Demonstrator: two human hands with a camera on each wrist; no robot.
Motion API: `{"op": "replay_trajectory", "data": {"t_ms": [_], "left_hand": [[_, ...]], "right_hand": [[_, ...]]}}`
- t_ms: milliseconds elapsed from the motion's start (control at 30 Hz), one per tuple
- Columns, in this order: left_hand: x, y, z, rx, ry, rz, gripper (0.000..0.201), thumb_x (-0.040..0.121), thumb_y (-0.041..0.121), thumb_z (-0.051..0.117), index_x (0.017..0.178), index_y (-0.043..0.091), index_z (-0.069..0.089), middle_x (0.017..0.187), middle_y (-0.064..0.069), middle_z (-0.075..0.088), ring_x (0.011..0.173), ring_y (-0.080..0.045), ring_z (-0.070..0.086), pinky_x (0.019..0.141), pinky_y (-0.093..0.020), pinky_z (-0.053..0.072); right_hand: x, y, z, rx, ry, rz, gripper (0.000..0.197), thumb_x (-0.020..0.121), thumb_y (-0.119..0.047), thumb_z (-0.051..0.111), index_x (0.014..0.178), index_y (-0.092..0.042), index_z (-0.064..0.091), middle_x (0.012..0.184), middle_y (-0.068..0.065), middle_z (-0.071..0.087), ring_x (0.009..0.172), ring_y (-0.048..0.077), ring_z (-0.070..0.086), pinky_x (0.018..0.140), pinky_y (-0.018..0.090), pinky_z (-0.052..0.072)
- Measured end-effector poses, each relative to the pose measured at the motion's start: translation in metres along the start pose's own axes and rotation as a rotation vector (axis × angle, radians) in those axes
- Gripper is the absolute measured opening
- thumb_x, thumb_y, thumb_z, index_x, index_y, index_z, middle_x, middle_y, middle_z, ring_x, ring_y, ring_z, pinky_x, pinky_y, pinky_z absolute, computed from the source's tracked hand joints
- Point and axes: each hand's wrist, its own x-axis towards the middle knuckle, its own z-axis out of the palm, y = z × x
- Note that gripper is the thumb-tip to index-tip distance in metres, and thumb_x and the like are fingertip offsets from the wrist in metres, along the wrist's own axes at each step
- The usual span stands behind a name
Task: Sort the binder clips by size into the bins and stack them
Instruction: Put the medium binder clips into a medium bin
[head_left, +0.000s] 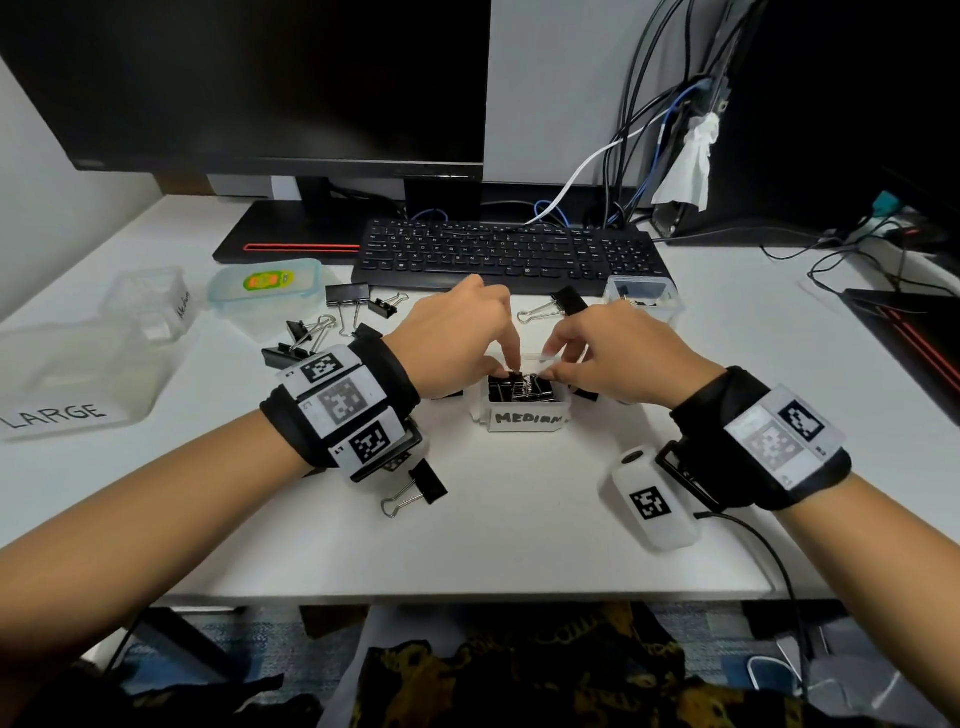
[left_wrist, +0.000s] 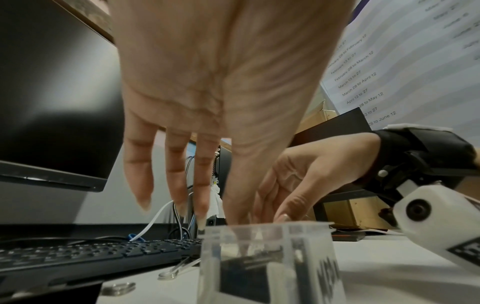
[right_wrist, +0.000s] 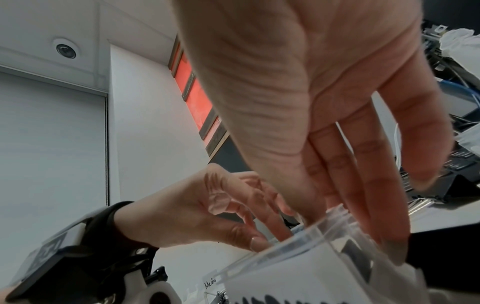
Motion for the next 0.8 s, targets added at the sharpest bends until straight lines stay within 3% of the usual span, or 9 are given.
{"op": "replay_trajectory", "data": {"t_ms": [133,200,300,400,500,633,733,800], "left_hand": [[0.002,-0.001,0.002,-0.013,-0.009,-0.002,0.017,0.087,0.025,0.068,0.102,0.032,0.072,0.114,0.008,0.053,0.105,-0.016,0.040,0.069,-0.028,0.032],[0.002,-0.003,0.003,-0.029,0.009,0.009,0.017,0.087,0.025,0.069,0.102,0.033,0.072,0.112,0.009,0.054,0.103,-0.015,0.041,0.069,-0.029,0.035],[-0.002,-0.006,0.003,-0.066,0.050,-0.006,0.014,0.088,0.028,0.068,0.099,0.034,0.072,0.109,0.010,0.057,0.103,-0.016,0.043,0.074,-0.035,0.045],[-0.004,-0.011,0.000,-0.093,0.098,-0.048,0.012,0.088,0.025,0.067,0.095,0.034,0.073,0.106,0.012,0.061,0.104,-0.014,0.049,0.078,-0.039,0.049],[-0.002,-0.015,0.002,-0.160,0.073,-0.091,0.014,0.086,0.020,0.067,0.086,0.031,0.074,0.092,0.012,0.069,0.091,-0.011,0.062,0.073,-0.033,0.052],[-0.001,-0.014,0.006,-0.199,0.050,-0.110,0.014,0.085,0.020,0.068,0.082,0.032,0.073,0.085,0.010,0.069,0.084,-0.014,0.059,0.075,-0.041,0.054],[-0.002,-0.013,0.005,-0.193,0.026,-0.086,0.006,0.087,0.029,0.067,0.086,0.028,0.073,0.089,0.010,0.069,0.088,-0.012,0.060,0.078,-0.041,0.054],[-0.003,-0.010,0.001,-0.221,0.040,-0.062,0.019,0.087,0.041,0.065,0.090,0.024,0.074,0.086,0.011,0.070,0.084,-0.009,0.064,0.077,-0.038,0.055]], "right_hand": [[0.000,-0.001,-0.001,-0.022,-0.008,0.004,0.023,0.087,-0.044,0.065,0.104,-0.029,0.069,0.090,-0.012,0.068,0.085,0.012,0.057,0.054,0.023,0.035],[-0.001,-0.002,-0.002,-0.015,0.004,-0.002,0.027,0.087,-0.049,0.064,0.103,-0.028,0.069,0.094,-0.012,0.068,0.087,0.011,0.060,0.053,0.022,0.037],[-0.003,-0.002,-0.006,0.056,0.026,-0.030,0.047,0.079,-0.067,0.058,0.103,-0.029,0.070,0.096,-0.016,0.068,0.090,0.005,0.063,0.070,0.027,0.051],[-0.006,-0.004,-0.010,0.117,-0.064,-0.059,0.071,0.061,-0.074,0.064,0.113,-0.027,0.068,0.104,-0.015,0.068,0.097,0.003,0.062,0.086,0.031,0.053],[-0.007,-0.007,-0.007,0.069,-0.101,-0.078,0.075,0.058,-0.065,0.078,0.120,-0.025,0.065,0.116,-0.011,0.067,0.105,0.007,0.061,0.092,0.035,0.052],[-0.007,-0.010,-0.005,0.099,-0.105,-0.103,0.079,0.062,-0.054,0.084,0.130,-0.021,0.061,0.127,-0.007,0.064,0.115,0.008,0.059,0.099,0.028,0.048],[-0.008,-0.009,-0.004,0.090,-0.131,-0.128,0.082,0.063,-0.056,0.082,0.133,-0.020,0.058,0.131,-0.007,0.061,0.119,0.008,0.057,0.099,0.026,0.046],[-0.006,-0.005,-0.007,0.151,-0.121,-0.112,0.075,0.067,-0.065,0.071,0.128,-0.021,0.063,0.127,-0.007,0.064,0.116,0.008,0.058,0.095,0.026,0.048]]}}
